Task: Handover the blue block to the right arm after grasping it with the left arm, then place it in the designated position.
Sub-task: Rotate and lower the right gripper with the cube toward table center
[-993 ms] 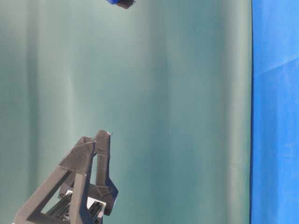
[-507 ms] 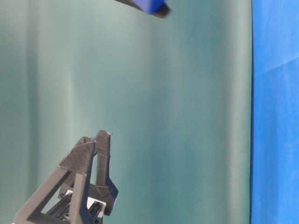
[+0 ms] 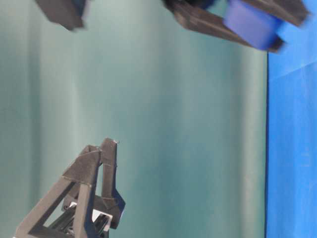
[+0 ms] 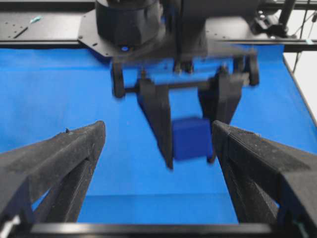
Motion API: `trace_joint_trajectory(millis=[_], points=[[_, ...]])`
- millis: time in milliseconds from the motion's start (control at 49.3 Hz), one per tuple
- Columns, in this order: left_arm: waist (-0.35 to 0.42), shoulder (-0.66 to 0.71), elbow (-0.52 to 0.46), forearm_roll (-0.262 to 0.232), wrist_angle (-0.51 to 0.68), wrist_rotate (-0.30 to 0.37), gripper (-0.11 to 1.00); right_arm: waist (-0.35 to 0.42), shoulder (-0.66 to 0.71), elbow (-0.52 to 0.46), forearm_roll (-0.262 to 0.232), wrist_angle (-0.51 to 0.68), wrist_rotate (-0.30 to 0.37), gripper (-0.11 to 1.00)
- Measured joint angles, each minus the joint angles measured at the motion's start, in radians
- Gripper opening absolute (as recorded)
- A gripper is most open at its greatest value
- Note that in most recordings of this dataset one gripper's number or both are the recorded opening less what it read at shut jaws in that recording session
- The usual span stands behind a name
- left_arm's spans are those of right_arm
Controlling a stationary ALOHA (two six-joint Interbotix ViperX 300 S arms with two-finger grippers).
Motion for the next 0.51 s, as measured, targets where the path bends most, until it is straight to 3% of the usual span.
trace_joint_trajectory(millis=[243, 507], points=[[0.0, 0.0, 0.0, 0.0, 0.0, -0.005, 0.91, -0.046, 0.178, -0.044, 0.003, -0.147, 0.0, 0.41], [0.0, 0.0, 0.0, 0.0, 0.0, -0.006, 0.91, -0.051, 0.304, -0.118, 0.012, -0.161, 0.0, 0.41]])
